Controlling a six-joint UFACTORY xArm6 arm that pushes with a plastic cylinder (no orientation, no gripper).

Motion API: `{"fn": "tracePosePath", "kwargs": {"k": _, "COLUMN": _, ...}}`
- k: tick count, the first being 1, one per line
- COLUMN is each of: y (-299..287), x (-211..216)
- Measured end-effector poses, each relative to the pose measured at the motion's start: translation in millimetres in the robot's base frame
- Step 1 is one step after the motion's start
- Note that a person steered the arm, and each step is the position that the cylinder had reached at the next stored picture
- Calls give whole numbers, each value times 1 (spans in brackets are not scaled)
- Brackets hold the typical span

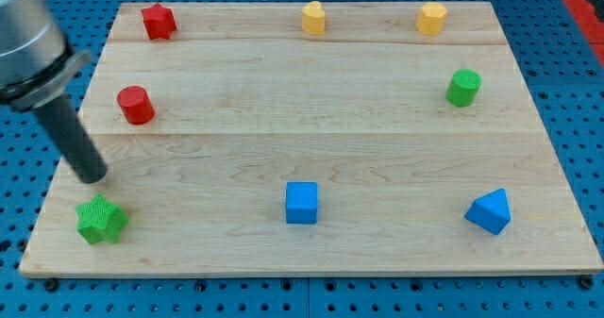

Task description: Move the green star up and right a bit

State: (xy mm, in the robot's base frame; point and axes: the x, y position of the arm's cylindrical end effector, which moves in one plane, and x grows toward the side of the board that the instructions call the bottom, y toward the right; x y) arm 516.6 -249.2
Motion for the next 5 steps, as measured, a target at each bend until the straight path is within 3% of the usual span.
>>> {"fn": "tracePosePath", "kwargs": {"k": 2, "y": -11, "x": 47}}
{"fn": "tracePosePath", "kwargs": {"k": 5, "y": 30, "x": 61}}
